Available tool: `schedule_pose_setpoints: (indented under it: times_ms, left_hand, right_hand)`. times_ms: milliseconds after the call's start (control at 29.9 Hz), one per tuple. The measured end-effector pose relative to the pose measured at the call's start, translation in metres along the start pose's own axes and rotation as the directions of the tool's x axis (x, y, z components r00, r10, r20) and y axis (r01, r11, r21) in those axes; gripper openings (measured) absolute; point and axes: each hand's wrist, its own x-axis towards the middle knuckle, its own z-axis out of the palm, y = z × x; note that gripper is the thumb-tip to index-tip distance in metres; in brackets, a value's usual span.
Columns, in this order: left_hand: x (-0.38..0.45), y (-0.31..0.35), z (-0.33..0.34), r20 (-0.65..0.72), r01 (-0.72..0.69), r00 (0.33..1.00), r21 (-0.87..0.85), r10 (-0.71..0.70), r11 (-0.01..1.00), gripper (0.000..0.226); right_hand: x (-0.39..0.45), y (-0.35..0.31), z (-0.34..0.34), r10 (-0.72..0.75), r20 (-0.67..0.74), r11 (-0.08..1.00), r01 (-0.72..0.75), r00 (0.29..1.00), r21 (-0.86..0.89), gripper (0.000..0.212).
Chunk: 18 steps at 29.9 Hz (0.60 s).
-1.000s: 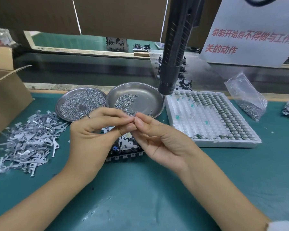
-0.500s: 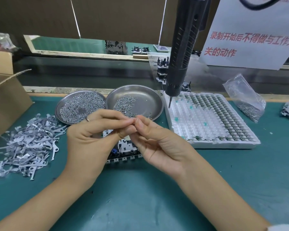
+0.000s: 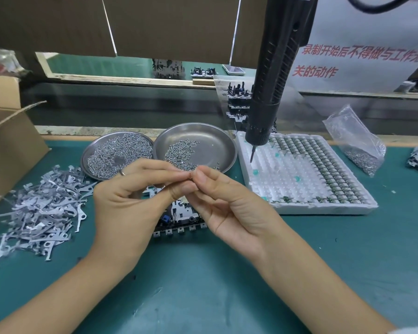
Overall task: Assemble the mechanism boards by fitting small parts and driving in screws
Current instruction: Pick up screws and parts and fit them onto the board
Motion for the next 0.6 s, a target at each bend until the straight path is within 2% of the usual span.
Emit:
schedule_pose_setpoints:
  times_ms: [167, 367, 434, 601]
  left_hand:
    - [0.0003, 0.0028, 0.0005, -0.010, 0.005, 1.000, 0.044, -0.004, 0.999, 0.017]
    - [0.0006, 0.0043, 0.0000, 0.029, -0.007, 1.000, 0.100, 0.004, 0.995, 0.020]
    - [0.0009, 0.0047, -0.0003, 0.041, 0.002, 0.999, 0.108, -0.006, 0.994, 0.021]
    - [-0.0001, 0.0067, -0.0001, 0.037, 0.043, 0.998, 0.075, -0.046, 0.996, 0.007]
  right_hand:
    - [0.0007, 0.0012, -0.0008, -0.006, 0.015, 1.000, 0.005, 1.000, 0.026, 0.013]
    - [0.0020, -0.0026, -0.0051, -0.050, 0.059, 0.996, 0.054, 0.997, -0.065, 0.015]
    - [0.0033, -0.0035, -0.0074, -0.092, 0.088, 0.986, 0.103, 0.992, -0.130, 0.016]
    - [0.0060, -0.0046, -0.0102, -0.192, 0.176, 0.937, 0.234, 0.965, -0.259, 0.018]
